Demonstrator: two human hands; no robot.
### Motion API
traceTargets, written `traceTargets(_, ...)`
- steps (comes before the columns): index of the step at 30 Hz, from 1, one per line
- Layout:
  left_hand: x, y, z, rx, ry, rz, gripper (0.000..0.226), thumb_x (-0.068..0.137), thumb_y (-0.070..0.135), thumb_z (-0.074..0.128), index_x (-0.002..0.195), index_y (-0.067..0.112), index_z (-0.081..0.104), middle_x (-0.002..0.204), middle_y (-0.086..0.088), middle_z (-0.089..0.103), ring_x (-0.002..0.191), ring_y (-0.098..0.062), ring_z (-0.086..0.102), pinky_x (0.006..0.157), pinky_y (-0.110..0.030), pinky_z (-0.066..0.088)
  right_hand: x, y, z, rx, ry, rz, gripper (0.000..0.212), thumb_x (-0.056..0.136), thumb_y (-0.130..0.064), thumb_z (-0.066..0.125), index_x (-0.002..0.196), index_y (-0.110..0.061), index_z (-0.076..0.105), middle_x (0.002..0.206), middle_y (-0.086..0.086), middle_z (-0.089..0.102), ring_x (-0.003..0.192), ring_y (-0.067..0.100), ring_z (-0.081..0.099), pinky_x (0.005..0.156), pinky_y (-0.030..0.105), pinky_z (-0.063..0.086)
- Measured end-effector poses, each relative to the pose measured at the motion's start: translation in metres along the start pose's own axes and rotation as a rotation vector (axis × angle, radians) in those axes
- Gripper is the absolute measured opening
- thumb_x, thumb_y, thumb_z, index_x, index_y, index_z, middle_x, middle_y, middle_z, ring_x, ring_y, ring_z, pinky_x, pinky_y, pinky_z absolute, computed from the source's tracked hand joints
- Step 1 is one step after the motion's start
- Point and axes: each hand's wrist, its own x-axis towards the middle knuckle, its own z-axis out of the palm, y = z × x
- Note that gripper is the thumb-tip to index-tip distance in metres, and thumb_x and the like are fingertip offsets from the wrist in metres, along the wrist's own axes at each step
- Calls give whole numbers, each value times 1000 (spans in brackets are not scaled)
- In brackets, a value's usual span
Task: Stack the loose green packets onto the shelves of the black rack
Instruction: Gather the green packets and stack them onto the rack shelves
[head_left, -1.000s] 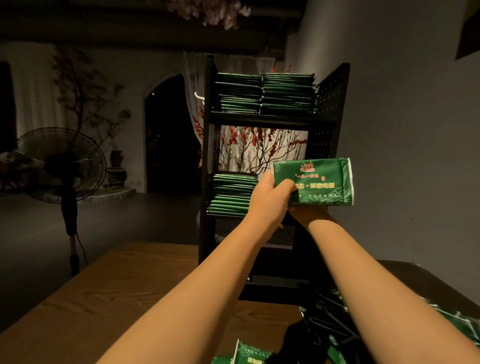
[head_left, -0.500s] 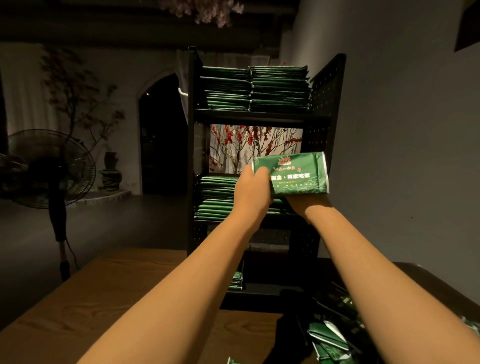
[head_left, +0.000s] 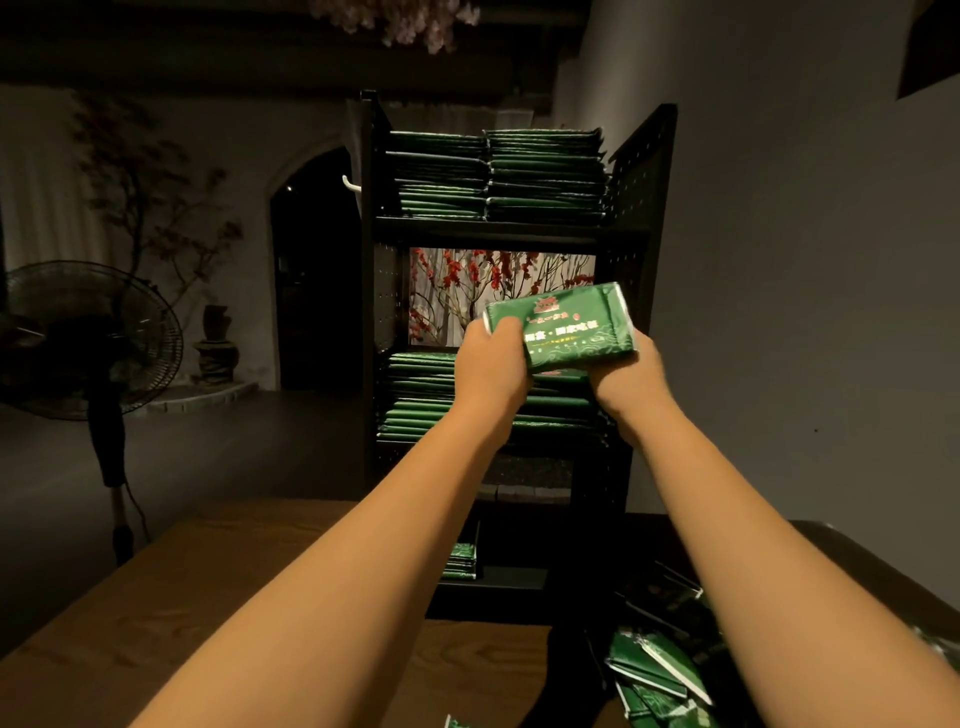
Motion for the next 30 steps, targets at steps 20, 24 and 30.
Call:
traceTargets(20,24,-1,3,494,12,-62,49,90,22,50,132,1,39,99,-15,51,83,-32,54,80,-48,51,4,-5,-16,-382,93,18,34,104,-36,41,117,-6,51,109,9,58,85,18,49,67,30,36)
traceTargets(24,23,-7,-2,587,-91,-76,25,94,27,52,107,10,40,92,-11,51,76,-25,51,63,-37,45,0,-1,-14,-425,14,36,47,104,-35,40,141,-5,45,133,12,54,109,25,53,82,31,42)
traceTargets(30,20,-15,-12,831,-156,64,39,93,28,52,127,12,46,98,-7,62,84,-22,62,65,-30,45,-10,7,-17,-571,38,-33,40,102,-34,46,132,-7,46,114,9,56,95,24,57,73,33,46)
